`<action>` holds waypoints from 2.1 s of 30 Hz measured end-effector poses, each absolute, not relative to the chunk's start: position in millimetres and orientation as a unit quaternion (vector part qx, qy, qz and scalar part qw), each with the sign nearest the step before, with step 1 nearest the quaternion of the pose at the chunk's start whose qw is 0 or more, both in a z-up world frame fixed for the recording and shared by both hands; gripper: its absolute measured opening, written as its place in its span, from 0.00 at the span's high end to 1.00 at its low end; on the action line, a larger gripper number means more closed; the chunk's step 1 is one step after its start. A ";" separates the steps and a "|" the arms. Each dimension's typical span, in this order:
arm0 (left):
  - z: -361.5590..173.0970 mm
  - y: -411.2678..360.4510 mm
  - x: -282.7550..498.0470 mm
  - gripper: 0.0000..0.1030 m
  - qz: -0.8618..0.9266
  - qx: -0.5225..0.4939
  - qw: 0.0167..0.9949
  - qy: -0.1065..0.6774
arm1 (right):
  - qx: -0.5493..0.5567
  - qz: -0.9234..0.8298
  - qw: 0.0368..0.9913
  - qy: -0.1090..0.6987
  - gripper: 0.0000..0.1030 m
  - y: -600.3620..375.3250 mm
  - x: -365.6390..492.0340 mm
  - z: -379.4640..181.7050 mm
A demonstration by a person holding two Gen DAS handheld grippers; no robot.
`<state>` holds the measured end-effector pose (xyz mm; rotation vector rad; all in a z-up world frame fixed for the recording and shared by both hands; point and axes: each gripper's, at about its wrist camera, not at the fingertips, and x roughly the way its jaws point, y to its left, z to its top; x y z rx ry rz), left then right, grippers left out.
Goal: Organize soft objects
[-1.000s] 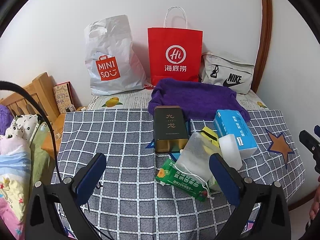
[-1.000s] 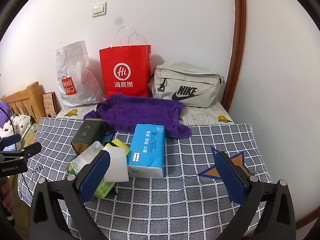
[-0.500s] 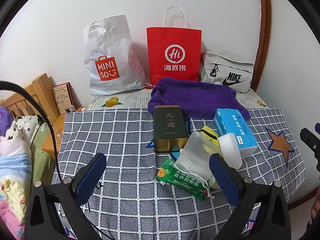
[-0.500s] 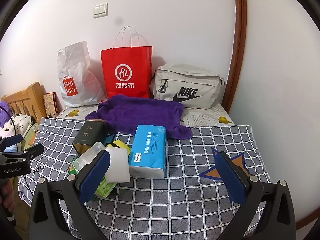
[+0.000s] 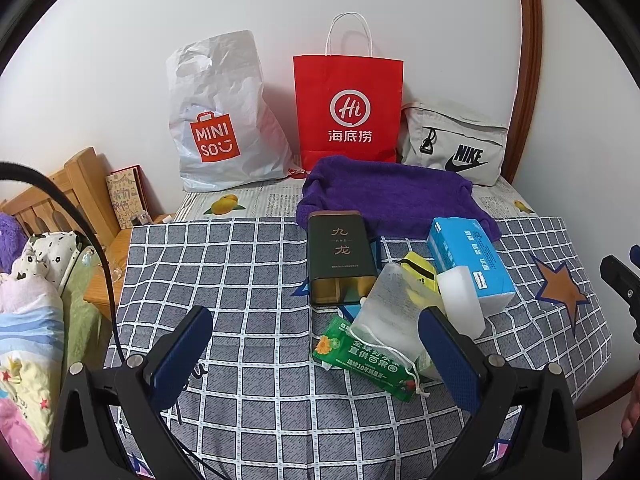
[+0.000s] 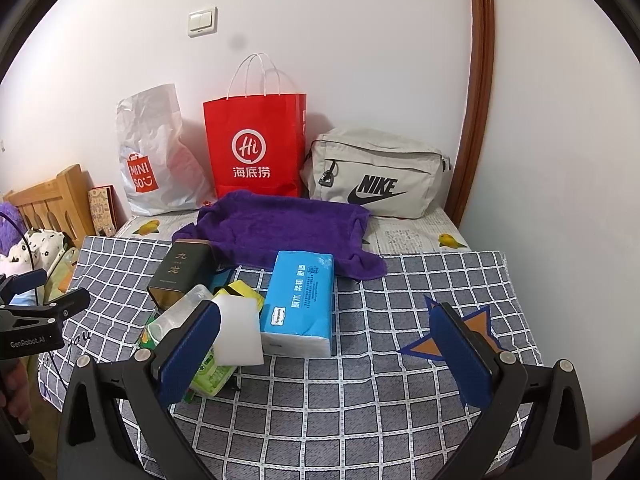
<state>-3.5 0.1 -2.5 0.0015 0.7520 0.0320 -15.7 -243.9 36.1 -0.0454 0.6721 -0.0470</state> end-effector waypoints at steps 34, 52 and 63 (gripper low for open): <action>-19.6 6.4 9.4 0.00 0.012 0.000 0.920 0.391 | -0.005 -0.002 0.938 0.347 0.00 -240.0 -3.6 16.0; -77.7 20.8 40.2 0.00 -0.004 -0.017 0.901 0.433 | 0.055 0.108 0.883 0.454 0.00 -205.0 53.9 -92.2; -101.1 20.0 61.5 0.00 -0.063 -0.037 0.895 0.440 | 0.074 0.135 0.862 0.483 0.39 -199.0 81.1 -125.1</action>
